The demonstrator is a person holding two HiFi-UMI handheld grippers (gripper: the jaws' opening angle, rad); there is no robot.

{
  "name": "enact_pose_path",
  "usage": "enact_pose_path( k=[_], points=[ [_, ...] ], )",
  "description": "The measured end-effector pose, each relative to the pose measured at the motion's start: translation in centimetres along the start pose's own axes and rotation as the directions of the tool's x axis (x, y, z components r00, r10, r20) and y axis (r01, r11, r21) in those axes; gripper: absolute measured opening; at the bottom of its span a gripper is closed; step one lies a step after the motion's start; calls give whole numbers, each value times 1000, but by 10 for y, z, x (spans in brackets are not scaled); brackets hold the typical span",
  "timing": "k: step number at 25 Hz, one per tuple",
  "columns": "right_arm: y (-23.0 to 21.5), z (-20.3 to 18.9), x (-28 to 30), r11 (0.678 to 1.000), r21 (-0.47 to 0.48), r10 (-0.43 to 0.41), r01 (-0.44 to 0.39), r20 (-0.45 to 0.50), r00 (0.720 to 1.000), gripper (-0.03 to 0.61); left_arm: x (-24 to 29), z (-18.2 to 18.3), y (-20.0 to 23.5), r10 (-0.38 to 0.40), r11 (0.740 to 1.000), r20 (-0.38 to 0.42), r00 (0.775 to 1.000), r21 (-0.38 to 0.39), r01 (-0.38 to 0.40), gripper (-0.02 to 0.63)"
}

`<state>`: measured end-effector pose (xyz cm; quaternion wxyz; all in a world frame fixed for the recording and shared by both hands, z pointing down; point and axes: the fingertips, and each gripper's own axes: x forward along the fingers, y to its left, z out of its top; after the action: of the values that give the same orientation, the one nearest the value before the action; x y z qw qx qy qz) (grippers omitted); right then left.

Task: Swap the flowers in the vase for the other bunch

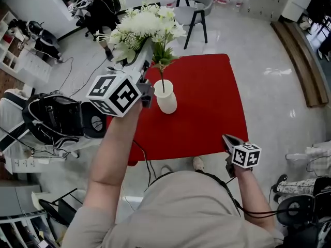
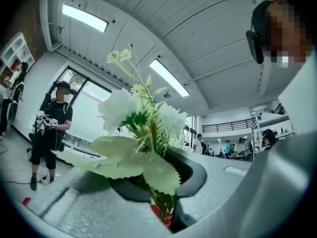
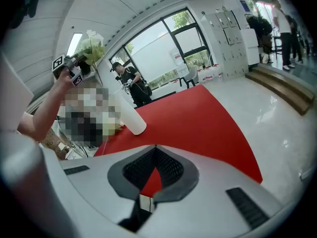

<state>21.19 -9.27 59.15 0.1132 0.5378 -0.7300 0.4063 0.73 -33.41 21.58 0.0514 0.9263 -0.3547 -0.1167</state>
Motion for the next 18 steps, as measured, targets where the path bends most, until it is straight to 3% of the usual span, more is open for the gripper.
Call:
enact_pose_path(
  k=[8,14,18],
  points=[
    [5,-3,-9,999,16,-36,36,15,999,12,-6,-24,15,-1,1000,20,1000,-11,1,63],
    [-16,0,-9,999,16,-46,46,19,999,12,3,-60,15,11,1000,34,999,-5,-11,63],
    [13,-5,-7,999,11,-44,44,17,999,12,-22,-67,27,12,1000,29,999,-14,-11,63]
  ],
)
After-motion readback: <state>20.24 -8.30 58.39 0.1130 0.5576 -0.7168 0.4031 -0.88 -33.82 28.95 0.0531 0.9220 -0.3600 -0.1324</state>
